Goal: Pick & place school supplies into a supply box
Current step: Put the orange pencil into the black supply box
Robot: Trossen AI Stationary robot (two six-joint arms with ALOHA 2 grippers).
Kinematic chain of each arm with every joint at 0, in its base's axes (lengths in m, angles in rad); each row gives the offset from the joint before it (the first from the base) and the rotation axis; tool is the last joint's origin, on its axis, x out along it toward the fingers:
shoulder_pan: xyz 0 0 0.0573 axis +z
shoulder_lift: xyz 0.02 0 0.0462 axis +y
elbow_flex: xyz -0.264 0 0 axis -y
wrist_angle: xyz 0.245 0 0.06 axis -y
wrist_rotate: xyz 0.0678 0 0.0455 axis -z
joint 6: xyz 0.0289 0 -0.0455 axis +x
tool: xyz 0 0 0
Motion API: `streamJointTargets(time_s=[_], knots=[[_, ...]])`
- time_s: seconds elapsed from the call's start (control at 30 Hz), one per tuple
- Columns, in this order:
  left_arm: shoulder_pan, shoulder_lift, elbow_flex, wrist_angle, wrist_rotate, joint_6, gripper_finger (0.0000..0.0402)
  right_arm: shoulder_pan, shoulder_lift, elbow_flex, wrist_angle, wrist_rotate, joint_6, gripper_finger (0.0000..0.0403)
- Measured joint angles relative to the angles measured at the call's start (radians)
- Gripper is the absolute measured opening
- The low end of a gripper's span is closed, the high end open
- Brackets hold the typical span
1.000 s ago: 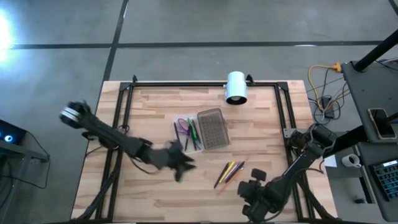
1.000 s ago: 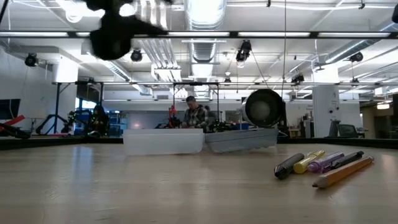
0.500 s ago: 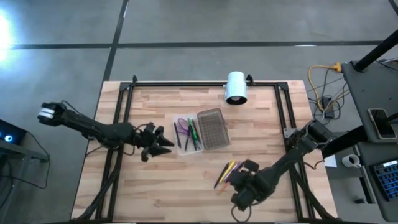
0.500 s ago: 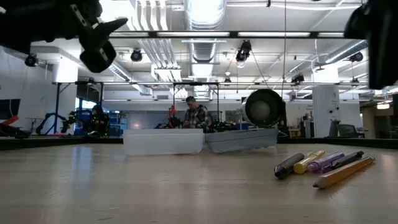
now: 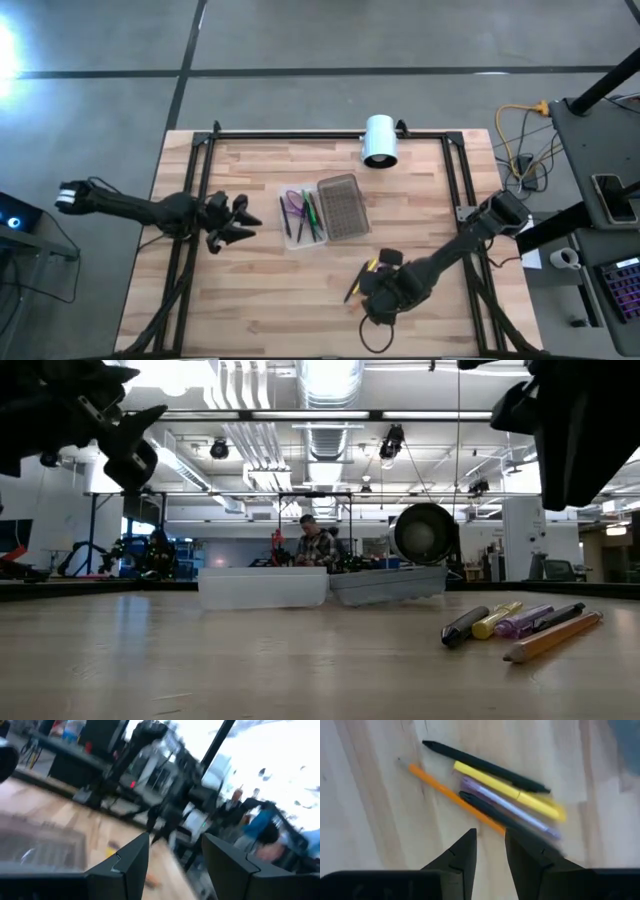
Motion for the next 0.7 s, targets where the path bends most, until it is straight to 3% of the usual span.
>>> streamJointTargets(time_s=[0.17, 0.3, 0.4, 0.7], knots=[[0.000, -0.076, 0.055, -0.260, 0.000, 0.114, 0.0169, -0.001, 0.000, -0.003, -0.036, -0.049, -0.221, 0.0093], [0.000, -0.104, 0.064, -0.349, 0.000, 0.149, 0.0169, 0.000, 0.000, -0.007, -0.067, -0.153, -0.380, 0.0093], [-0.001, -0.107, 0.049, -0.386, 0.000, 0.151, 0.0169, 0.000, 0.004, -0.014, -0.071, -0.170, -0.462, 0.0093], [-0.001, -0.092, 0.001, -0.415, 0.000, 0.149, 0.0169, -0.010, 0.037, -0.023, -0.058, -0.166, -0.475, 0.0093]])
